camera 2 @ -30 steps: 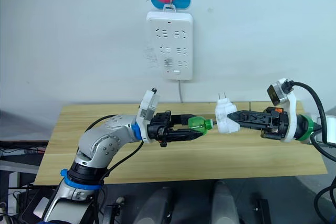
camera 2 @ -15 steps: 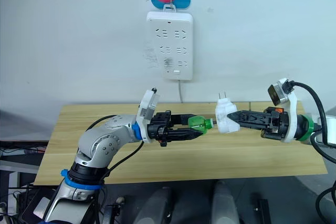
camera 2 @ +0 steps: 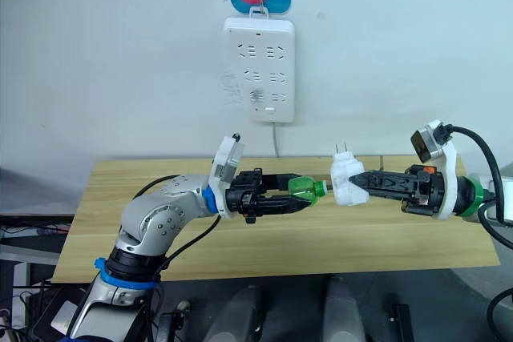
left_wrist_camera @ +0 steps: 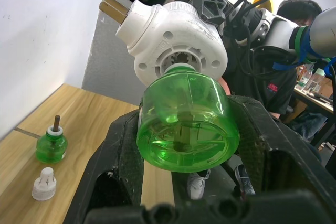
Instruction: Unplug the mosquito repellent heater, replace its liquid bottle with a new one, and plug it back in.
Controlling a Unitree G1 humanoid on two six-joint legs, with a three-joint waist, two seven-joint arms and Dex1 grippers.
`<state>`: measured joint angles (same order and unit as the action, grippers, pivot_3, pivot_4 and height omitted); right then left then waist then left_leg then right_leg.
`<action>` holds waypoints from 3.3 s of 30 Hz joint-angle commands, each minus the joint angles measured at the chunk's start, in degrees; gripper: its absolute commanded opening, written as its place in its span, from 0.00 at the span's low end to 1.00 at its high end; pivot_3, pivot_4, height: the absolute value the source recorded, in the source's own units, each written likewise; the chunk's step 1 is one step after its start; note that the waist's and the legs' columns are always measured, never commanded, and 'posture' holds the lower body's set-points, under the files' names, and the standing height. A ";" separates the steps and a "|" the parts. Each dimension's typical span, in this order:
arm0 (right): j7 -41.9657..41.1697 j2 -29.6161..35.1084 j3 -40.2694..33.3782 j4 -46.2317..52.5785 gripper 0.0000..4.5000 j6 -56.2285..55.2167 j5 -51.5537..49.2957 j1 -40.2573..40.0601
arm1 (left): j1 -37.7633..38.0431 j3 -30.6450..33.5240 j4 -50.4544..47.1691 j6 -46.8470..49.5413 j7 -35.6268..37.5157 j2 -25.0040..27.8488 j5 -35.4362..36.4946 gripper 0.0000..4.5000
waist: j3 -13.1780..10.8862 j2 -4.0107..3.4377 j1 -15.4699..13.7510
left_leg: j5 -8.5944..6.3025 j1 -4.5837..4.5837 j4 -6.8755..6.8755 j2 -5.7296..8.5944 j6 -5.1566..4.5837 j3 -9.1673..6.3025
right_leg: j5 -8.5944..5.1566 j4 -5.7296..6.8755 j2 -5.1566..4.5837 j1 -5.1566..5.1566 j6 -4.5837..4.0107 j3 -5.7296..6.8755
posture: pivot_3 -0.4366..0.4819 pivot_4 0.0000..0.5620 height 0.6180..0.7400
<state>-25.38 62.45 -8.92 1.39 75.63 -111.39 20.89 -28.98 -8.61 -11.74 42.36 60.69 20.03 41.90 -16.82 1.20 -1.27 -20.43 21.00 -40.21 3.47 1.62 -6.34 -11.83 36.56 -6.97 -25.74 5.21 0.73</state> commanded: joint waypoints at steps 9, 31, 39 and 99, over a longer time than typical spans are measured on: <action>0.97 -1.22 0.26 2.19 0.66 -0.21 -1.61 0.80 | -0.63 -0.84 -4.44 0.38 -0.15 -1.58 2.48 0.50 | -0.02 0.01 0.01 | 0.00 0.00 0.01 0.00 0.00 -0.01 | 0.00 -0.01 0.00 0.00 0.00 0.00 | 0.50 0.57 1.00; 0.22 0.51 -0.59 -3.29 0.66 3.25 -1.61 4.02 | -1.88 0.91 -1.55 -0.42 1.26 0.20 0.95 0.50 | -0.09 0.03 0.02 | 0.00 0.02 0.11 -0.02 -0.01 -0.01 | 0.01 -0.18 0.00 0.01 0.01 0.03 | 0.50 0.58 1.00; -0.39 0.00 -0.19 -1.93 0.66 3.39 -1.61 3.76 | -2.35 0.64 -0.74 -1.25 0.92 -0.33 0.61 0.50 | -0.11 0.02 0.01 | -0.01 0.07 0.16 -0.01 -0.02 -0.01 | 0.05 -0.37 0.01 0.02 0.07 0.06 | 0.50 0.58 1.00; 2.34 -0.09 4.70 16.58 0.98 -3.93 -1.61 -0.48 | -4.07 -1.05 1.61 -3.51 -1.42 -5.39 -1.28 0.50 | -0.12 0.03 0.20 | -0.04 0.17 0.14 0.01 -0.07 -0.05 | 0.12 -0.54 0.02 0.02 0.18 0.09 | 0.48 0.58 1.00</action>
<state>-20.71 60.72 -3.22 15.19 71.71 -111.38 20.94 -32.25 -10.52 -8.85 39.65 59.25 15.25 39.69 -16.94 1.23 -1.07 -20.47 21.17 -40.07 3.47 1.55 -6.40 -11.71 36.02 -6.95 -25.72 5.39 0.83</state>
